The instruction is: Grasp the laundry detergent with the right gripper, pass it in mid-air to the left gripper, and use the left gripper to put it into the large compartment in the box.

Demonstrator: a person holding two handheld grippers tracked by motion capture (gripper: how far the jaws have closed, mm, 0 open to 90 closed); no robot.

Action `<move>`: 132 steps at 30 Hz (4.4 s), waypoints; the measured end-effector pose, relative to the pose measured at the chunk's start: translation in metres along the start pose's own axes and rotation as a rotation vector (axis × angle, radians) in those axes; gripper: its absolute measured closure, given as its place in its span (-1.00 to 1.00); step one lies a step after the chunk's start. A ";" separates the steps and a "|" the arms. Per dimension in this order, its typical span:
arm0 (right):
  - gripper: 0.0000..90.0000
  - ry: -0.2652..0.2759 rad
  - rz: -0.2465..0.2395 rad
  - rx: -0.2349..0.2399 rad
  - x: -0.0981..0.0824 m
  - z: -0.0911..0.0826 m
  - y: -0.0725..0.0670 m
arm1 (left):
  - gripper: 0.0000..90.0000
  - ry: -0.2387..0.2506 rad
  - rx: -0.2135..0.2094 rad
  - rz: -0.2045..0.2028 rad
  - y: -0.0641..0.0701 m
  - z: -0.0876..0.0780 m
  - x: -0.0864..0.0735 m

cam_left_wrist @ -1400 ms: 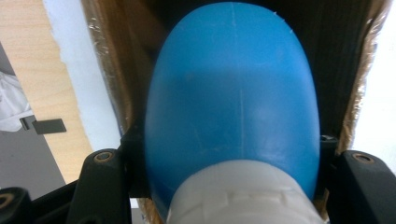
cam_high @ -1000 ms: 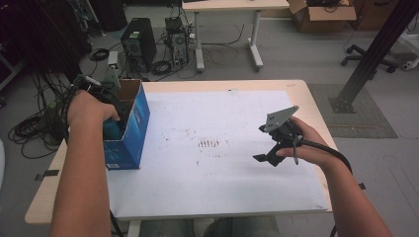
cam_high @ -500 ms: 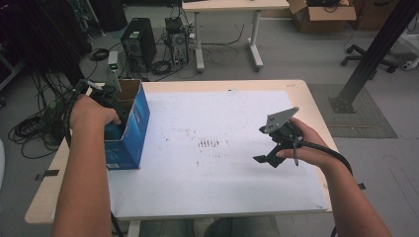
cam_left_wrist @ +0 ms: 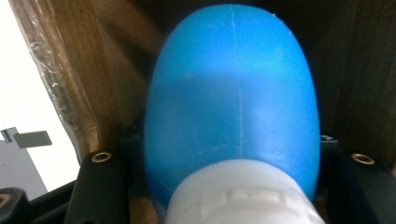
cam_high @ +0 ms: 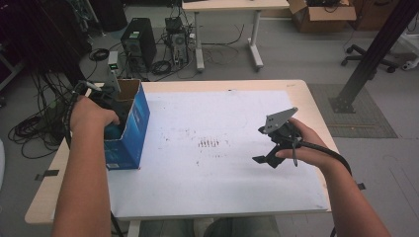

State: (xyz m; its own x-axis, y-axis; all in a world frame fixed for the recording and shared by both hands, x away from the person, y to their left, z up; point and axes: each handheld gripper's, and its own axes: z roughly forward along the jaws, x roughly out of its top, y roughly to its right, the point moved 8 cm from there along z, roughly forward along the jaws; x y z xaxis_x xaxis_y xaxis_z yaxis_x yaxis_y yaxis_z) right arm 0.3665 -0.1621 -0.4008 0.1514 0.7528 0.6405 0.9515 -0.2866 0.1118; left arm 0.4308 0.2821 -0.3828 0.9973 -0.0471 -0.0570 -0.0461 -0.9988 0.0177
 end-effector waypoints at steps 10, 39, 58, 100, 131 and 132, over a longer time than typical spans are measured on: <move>-0.94 0.001 -0.004 0.000 -0.002 -0.002 -0.001 | -0.15 -0.001 0.002 0.003 0.001 0.000 -0.001; -0.94 0.009 -0.018 0.004 0.001 -0.007 -0.005 | -0.42 0.013 0.026 0.005 0.005 -0.025 -0.008; -0.94 0.037 -0.031 -0.011 0.008 -0.021 -0.010 | -0.75 0.048 0.013 0.006 0.006 -0.057 -0.023; -0.94 -0.007 -0.092 -0.069 0.037 -0.062 -0.016 | -0.99 0.157 0.064 0.749 0.117 -0.146 -0.063; -0.94 -0.182 -0.136 -0.031 0.044 -0.057 -0.004 | -0.99 0.043 0.016 1.350 0.192 -0.090 -0.080; -0.94 -0.191 -0.137 -0.025 0.043 -0.056 -0.005 | -1.00 0.039 0.013 1.361 0.194 -0.087 -0.079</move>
State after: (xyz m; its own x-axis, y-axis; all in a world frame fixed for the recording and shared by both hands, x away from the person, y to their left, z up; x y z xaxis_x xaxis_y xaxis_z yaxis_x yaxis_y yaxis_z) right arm 0.3531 -0.1610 -0.3312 0.0719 0.8836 0.4627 0.9600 -0.1872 0.2082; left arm 0.3477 0.0933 -0.2883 0.1629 -0.9863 0.0256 -0.9864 -0.1622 0.0274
